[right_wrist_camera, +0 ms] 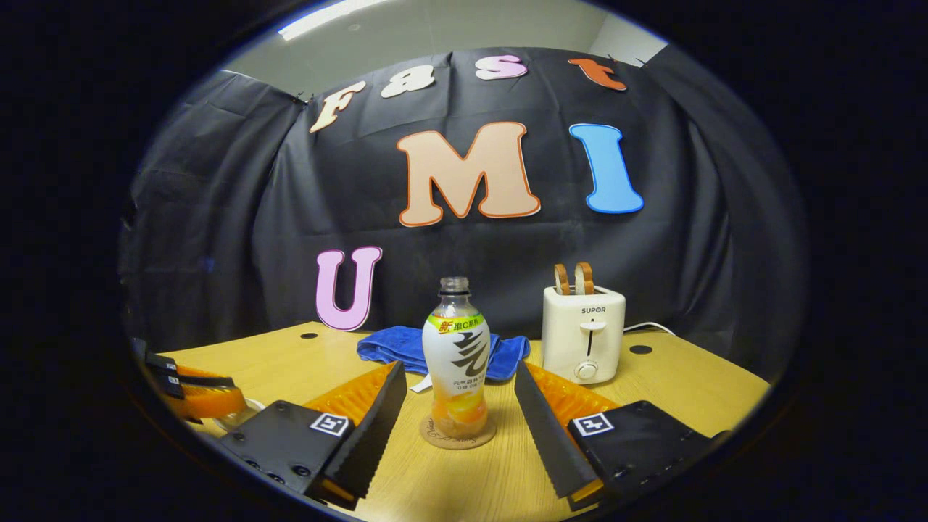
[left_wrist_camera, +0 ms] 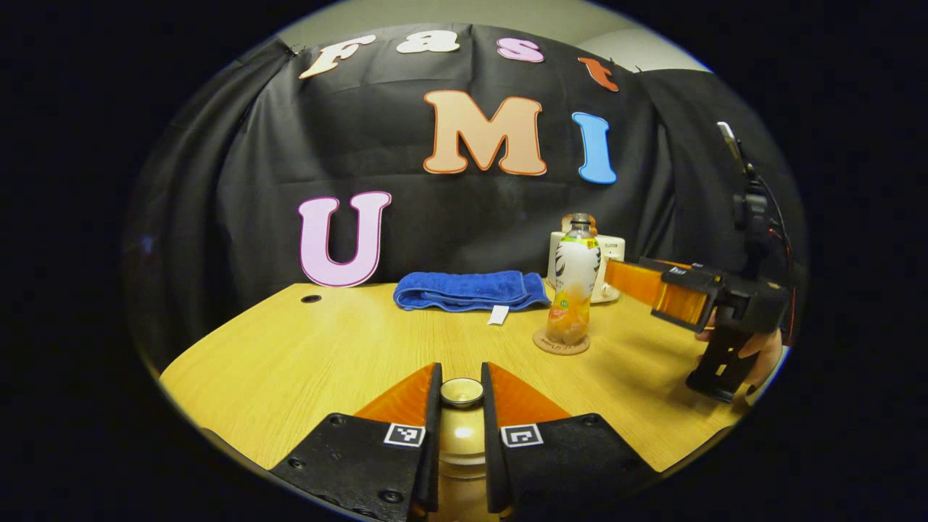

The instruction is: Open the teacup lid with one hand, grasp the water bottle and pour water into the teacup with the other hand; after pouring, place the water bottle on the coaster and then close the teacup lid.

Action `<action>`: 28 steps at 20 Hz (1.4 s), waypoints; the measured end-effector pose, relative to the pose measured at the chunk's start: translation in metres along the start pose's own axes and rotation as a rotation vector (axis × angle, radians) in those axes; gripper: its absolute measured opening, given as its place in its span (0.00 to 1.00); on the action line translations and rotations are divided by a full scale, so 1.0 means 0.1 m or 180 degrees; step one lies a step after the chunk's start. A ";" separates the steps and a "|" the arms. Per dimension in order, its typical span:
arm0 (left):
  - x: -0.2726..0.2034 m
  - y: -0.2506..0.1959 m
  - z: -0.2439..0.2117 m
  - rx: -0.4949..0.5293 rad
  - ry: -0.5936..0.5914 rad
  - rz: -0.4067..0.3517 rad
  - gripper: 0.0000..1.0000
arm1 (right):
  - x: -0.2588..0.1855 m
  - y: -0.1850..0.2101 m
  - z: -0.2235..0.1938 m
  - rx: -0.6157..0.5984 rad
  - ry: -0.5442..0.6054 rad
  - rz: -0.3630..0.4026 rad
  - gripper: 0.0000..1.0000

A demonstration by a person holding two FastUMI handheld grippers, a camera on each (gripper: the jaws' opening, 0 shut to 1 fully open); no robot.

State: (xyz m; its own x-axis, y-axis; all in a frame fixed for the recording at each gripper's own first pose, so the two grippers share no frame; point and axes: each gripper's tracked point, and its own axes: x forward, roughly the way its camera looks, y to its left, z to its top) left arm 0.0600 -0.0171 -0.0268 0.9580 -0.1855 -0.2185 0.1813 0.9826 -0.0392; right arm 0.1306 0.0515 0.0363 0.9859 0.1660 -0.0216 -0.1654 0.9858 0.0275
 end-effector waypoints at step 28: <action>-0.67 -0.08 0.28 0.0040 -0.0777 0.0415 0.95 | -1.41 -0.17 -0.43 0.0074 0.0135 -0.0444 0.93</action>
State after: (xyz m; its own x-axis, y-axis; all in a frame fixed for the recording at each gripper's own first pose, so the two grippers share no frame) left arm 0.0010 -0.0128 0.0158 0.9983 -0.0541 0.0206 0.0544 0.9984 -0.0139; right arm -0.0063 0.0125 -0.0044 0.9972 0.0289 -0.0691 -0.0258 0.9987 0.0443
